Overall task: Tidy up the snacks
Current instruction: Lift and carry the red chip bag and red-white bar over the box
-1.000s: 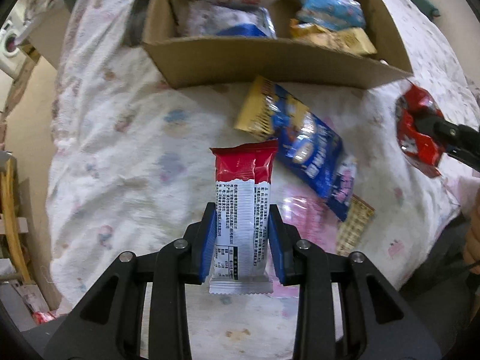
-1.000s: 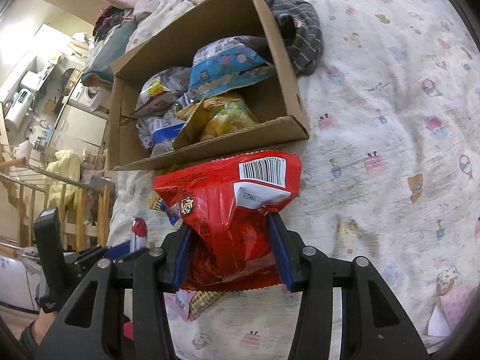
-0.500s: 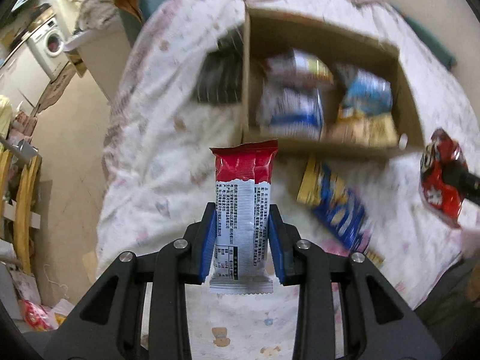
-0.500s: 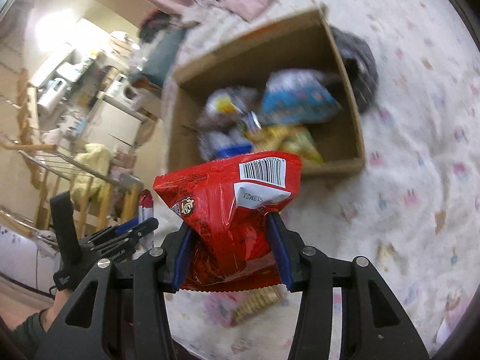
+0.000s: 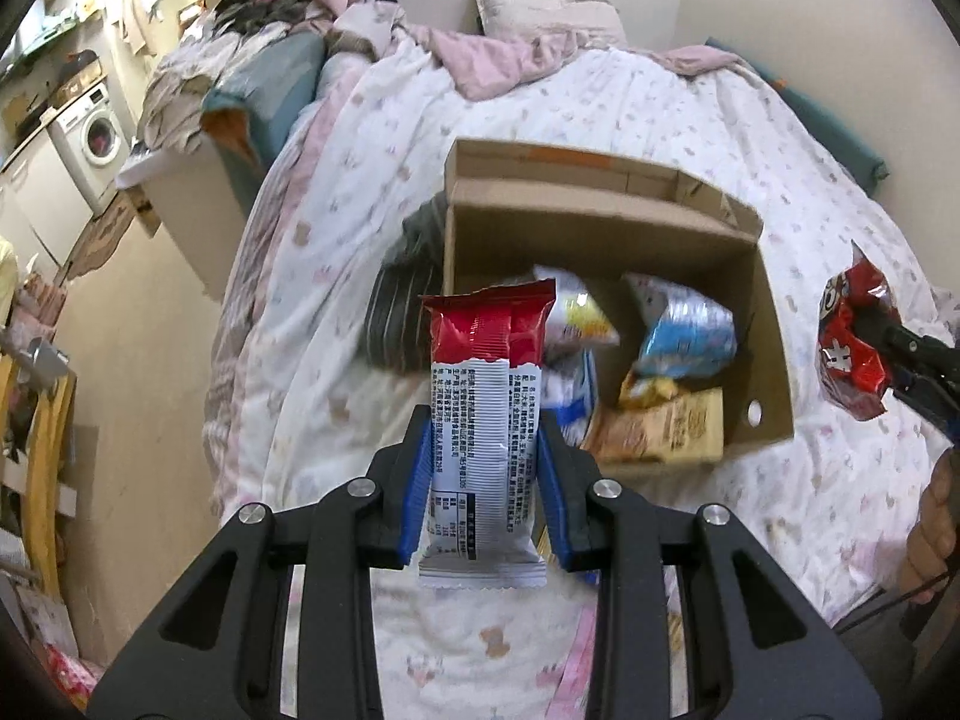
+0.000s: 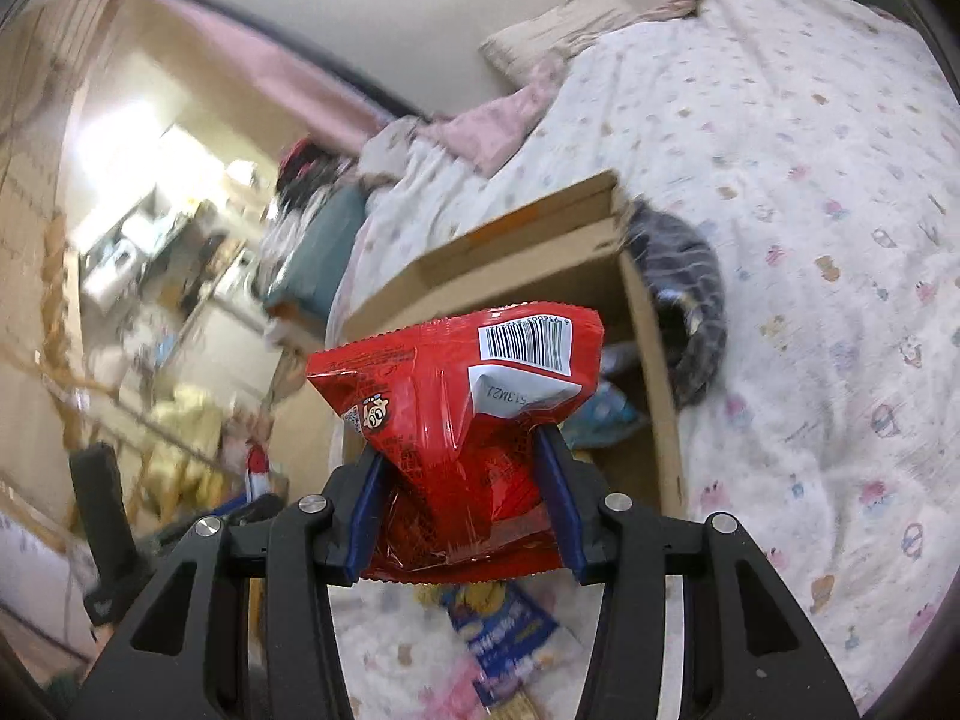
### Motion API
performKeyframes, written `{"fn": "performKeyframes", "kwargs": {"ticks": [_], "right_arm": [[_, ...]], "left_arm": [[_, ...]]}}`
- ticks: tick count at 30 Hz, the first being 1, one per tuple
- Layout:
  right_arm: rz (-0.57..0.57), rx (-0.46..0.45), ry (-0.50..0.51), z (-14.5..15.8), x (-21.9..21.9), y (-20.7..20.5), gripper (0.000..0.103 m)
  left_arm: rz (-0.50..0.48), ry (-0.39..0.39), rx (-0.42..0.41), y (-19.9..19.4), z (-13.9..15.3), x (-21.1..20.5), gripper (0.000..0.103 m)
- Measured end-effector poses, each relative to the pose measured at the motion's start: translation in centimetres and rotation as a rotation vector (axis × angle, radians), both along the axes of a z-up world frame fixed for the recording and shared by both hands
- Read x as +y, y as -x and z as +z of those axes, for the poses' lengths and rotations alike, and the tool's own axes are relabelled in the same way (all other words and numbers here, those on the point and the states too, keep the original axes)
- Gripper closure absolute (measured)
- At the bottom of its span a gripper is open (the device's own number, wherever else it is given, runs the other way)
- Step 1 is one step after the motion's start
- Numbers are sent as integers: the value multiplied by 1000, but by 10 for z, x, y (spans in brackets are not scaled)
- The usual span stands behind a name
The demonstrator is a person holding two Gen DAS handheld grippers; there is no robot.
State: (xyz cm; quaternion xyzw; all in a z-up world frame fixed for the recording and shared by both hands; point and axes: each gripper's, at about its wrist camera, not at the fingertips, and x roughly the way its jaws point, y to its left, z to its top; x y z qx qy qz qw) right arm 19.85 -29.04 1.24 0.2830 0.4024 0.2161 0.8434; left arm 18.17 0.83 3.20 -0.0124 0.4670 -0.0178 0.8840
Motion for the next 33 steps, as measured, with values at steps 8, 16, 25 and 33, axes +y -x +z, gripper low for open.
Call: {"fn": "performKeyframes", "kwargs": {"ticks": [8, 16, 25, 33], "right_arm": [[-34, 9, 11, 2, 4, -39, 54], [29, 82, 169, -33, 37, -49, 54], [64, 212, 352, -75, 50, -55, 54], [86, 255, 435, -90, 61, -52, 51]], "left_arm": [[1, 51, -16, -35, -8, -7, 74], [-26, 57, 19, -52, -33, -14, 74], [-24, 82, 101, -62, -54, -21, 74], [-65, 64, 126, -59, -60, -33, 74]]}}
